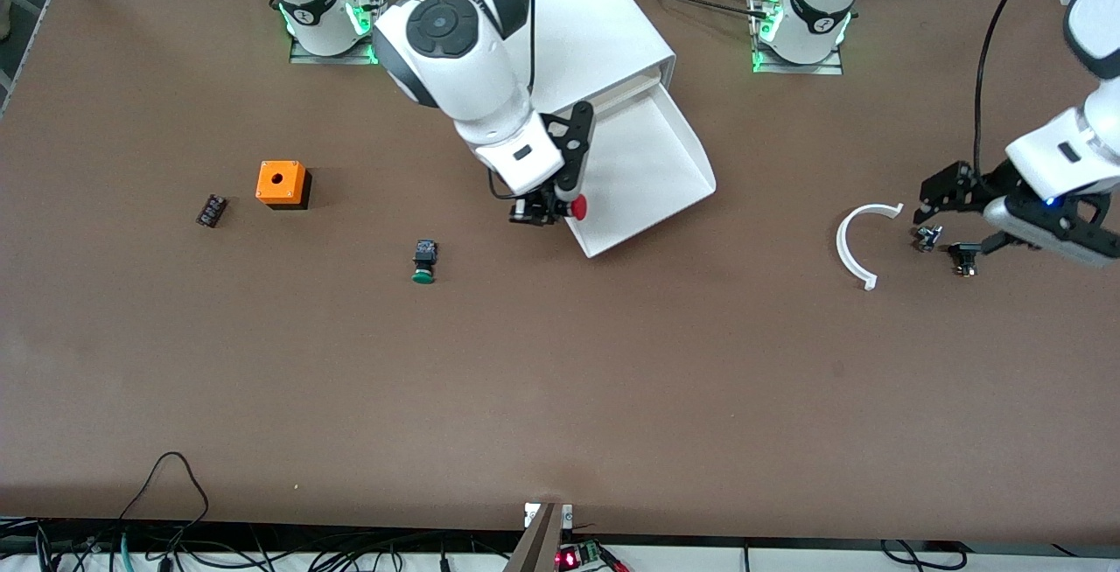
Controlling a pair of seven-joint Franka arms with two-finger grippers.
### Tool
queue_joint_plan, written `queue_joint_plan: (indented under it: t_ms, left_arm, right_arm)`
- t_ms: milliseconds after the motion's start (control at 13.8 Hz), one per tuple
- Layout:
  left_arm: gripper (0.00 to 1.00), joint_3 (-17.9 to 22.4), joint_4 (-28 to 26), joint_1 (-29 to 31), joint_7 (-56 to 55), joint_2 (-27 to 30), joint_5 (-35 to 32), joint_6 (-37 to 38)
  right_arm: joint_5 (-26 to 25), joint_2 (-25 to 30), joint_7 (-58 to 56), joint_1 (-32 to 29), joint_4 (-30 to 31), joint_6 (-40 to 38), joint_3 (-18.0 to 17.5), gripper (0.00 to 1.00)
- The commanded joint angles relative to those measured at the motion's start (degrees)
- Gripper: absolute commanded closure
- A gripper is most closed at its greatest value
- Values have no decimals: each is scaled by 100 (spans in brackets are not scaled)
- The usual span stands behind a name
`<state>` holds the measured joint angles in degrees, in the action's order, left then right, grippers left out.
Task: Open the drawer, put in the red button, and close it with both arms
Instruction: 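Carry the red button into the open drawer with the right gripper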
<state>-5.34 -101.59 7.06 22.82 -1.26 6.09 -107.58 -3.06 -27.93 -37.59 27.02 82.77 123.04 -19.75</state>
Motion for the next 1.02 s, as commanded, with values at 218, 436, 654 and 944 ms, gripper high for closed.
queue_joint_plan:
  t_ms: [218,436,654,944]
  left_arm:
    - [0,7,182,-292,-2025,548,-643,983]
    - [0,-28,604,-398,-2344,522,-706,1396]
    - [0,-28,912,-407,-2353,496,-706,1581]
    - [0,16,1045,-416,-2353,373,-697,1758]
  right_arm:
    - [-448,-625,-538,787,-797,-429,76,62]
    - [-485,-704,-1126,910,-797,-614,191,62]
    - [-493,-783,-1224,1051,-797,-658,191,62]
    - [-458,-942,-1224,1639,-894,-667,603,59]
